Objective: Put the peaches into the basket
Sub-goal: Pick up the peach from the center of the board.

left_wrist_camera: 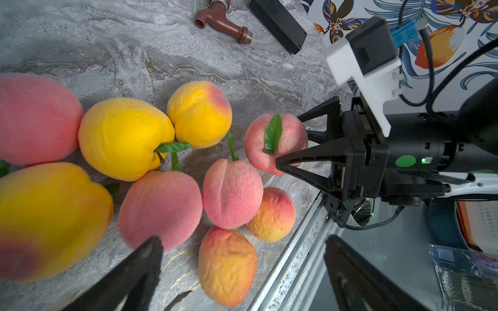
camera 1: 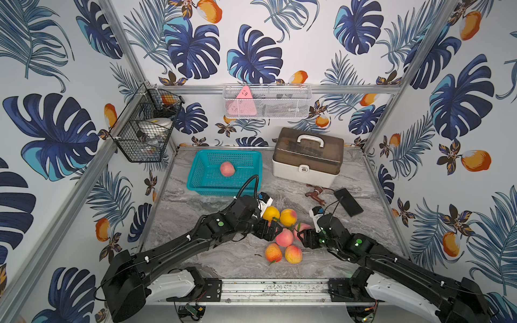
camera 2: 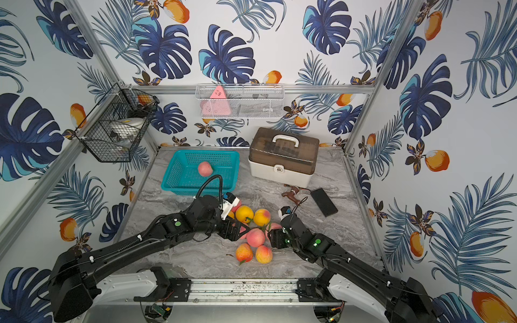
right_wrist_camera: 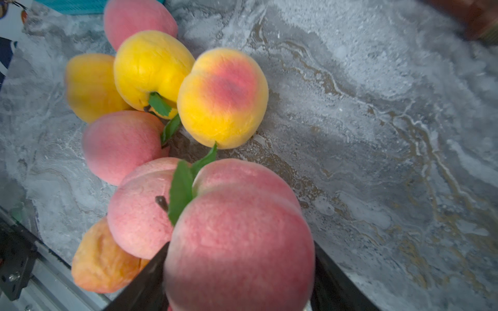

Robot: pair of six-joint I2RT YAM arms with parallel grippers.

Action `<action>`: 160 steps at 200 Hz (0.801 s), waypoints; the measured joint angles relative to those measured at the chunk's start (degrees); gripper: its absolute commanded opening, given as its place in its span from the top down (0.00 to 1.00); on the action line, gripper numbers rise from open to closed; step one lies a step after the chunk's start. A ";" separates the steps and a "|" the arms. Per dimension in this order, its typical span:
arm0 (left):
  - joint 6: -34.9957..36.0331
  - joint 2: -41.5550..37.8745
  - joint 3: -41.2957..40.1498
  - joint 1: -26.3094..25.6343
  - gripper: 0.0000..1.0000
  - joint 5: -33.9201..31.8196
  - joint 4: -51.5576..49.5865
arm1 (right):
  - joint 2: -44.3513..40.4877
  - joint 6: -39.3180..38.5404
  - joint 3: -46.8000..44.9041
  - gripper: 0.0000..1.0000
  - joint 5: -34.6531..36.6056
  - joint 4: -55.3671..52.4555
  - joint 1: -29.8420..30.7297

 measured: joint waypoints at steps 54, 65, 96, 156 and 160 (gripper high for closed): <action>-0.07 0.94 3.52 0.00 0.02 1.42 -0.92 | -5.60 -5.46 4.17 0.26 0.31 -0.15 0.24; -0.20 1.07 4.52 0.00 0.02 1.49 -1.18 | -5.81 -7.30 5.49 0.27 0.26 0.00 0.35; -0.20 1.09 8.57 0.00 0.01 1.42 -2.40 | -5.29 -12.24 7.48 0.27 -0.92 2.29 0.76; -0.48 1.49 12.37 0.00 0.01 1.40 -4.13 | -2.27 -19.50 7.98 0.28 -5.55 9.97 3.23; -0.52 1.53 12.37 0.00 0.01 1.42 -4.13 | -2.34 -20.11 7.93 0.28 -5.88 10.54 3.52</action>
